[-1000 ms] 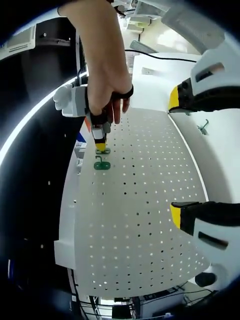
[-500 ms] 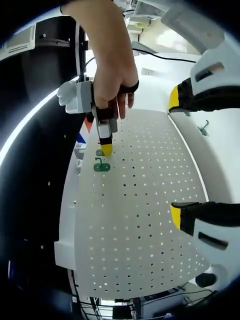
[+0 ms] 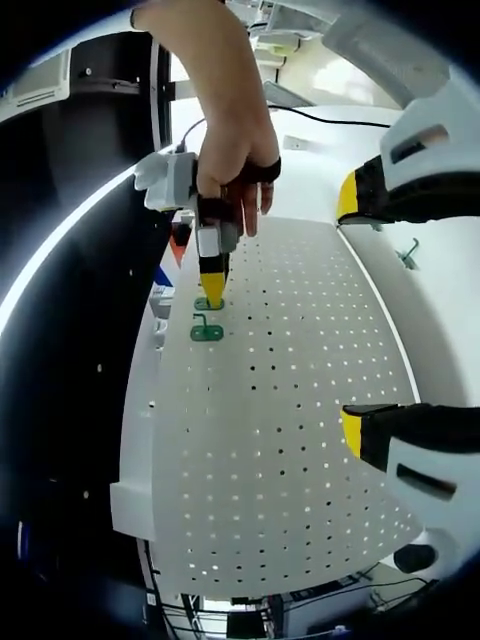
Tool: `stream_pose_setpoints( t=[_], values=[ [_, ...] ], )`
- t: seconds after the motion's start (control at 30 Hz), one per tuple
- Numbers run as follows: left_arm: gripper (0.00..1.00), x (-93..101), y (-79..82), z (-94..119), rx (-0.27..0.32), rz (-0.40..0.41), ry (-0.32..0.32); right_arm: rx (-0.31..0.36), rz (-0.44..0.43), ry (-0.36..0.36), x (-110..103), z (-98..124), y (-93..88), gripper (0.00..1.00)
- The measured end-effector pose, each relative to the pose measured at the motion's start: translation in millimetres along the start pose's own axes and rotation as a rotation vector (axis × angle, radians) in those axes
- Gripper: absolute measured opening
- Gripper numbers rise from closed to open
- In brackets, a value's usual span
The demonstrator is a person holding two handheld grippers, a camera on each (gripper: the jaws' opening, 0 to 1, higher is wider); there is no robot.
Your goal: Insert the hook assembly into the mounting plate slot until the hook locks in place.
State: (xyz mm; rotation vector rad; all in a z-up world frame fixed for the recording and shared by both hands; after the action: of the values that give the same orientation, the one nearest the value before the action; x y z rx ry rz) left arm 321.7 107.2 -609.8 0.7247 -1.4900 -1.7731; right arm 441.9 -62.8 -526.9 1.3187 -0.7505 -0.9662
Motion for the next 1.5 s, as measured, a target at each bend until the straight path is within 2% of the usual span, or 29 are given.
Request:
stream_pose_setpoints(
  t=[0.3, 0.47, 0.7, 1.17, 1.5],
  values=[
    [0.75, -1.6, 4.5, 0, 0.005, -0.005, -0.005, 0.021, 0.033, 0.059, -6, 8, 0.5, 0.34],
    [0.75, -2.8, 4.7, 2, 0.007, -0.002, -0.004, 0.044, 0.061, 0.111, -11, 21, -3.1, 0.39],
    [0.76, -3.2, 4.2, 6, 0.009, 0.001, -0.006, 0.043, 0.097, 0.162, -15, 45, -15.2, 0.44],
    [0.77, -2.2, 0.8, 18, 0.014, 0.007, -0.002, 0.051, 0.135, 0.189, -19, 89, -43.7, 0.50],
    [0.78, 2.1, -3.0, 31, 0.030, 0.017, 0.009, 0.057, 0.093, 0.175, -16, 120, -68.7, 0.57]
  ],
)
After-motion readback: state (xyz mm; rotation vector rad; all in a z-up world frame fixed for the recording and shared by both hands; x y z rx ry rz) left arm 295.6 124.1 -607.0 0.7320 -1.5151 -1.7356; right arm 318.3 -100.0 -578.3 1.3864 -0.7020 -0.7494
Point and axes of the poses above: the point that each gripper's makers call its tool centre point, and the gripper's own axes: z roughly backward along the fingers, x roughly to its right, y roughly out of its top, the point moved 4 cm from there along z, roughly backward along the fingers, and after that the axes turned 7 degrees about -x, right-handed, at the moved point
